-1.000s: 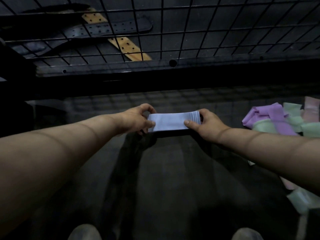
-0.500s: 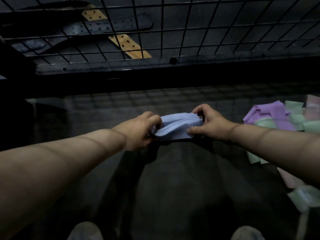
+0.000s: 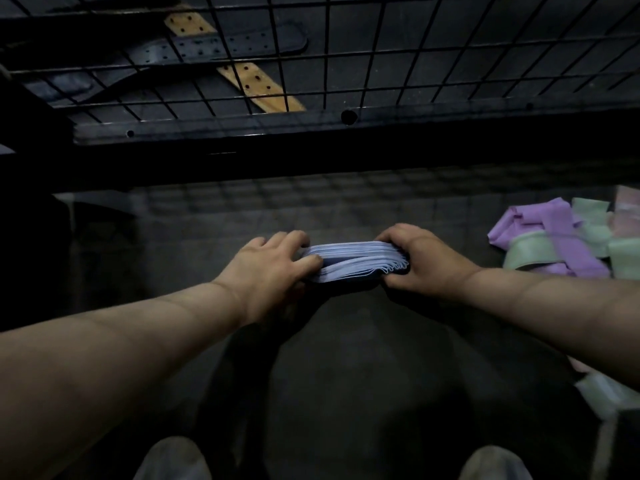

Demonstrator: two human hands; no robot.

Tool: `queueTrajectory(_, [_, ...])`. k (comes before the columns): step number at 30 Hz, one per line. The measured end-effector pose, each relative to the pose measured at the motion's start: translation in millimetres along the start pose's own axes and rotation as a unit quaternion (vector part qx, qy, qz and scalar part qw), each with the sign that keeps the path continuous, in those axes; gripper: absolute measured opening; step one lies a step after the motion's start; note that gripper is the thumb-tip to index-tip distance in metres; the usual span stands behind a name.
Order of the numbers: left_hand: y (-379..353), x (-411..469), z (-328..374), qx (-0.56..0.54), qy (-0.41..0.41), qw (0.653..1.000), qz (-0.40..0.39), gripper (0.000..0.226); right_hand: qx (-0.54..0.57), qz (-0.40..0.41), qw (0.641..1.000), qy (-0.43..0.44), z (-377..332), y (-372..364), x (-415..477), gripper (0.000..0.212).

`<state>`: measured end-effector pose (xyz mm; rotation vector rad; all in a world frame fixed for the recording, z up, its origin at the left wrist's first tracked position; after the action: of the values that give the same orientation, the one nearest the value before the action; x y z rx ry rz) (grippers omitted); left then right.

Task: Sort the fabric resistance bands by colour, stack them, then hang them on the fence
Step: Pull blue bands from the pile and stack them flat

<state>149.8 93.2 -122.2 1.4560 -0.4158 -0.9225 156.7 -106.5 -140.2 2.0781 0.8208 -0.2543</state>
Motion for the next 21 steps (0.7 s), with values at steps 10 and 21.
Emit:
queueTrajectory(10, [-11, -26, -34, -0.485, 0.153, 0.852, -0.125, 0.020, 0.224, -0.053, 0.971, -0.064, -14, -8, 2, 0.046])
queueTrajectory(21, [-43, -132, -107, -0.775, 0.303, 0.551, -0.071, 0.012, 0.281, -0.183, 0.934, -0.127, -119, -53, 94, 0.029])
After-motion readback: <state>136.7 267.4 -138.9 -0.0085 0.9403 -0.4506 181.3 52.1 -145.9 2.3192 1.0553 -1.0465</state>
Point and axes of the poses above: each hand's wrist, its own x-axis towards the middle knuckle, its own y-axis out of the back of the hand, z = x × y, the point moved 8 cm from there along x, towards the middle knuckle, and after that the axes turned 11 degrees about -z, right-handed, at the moved point
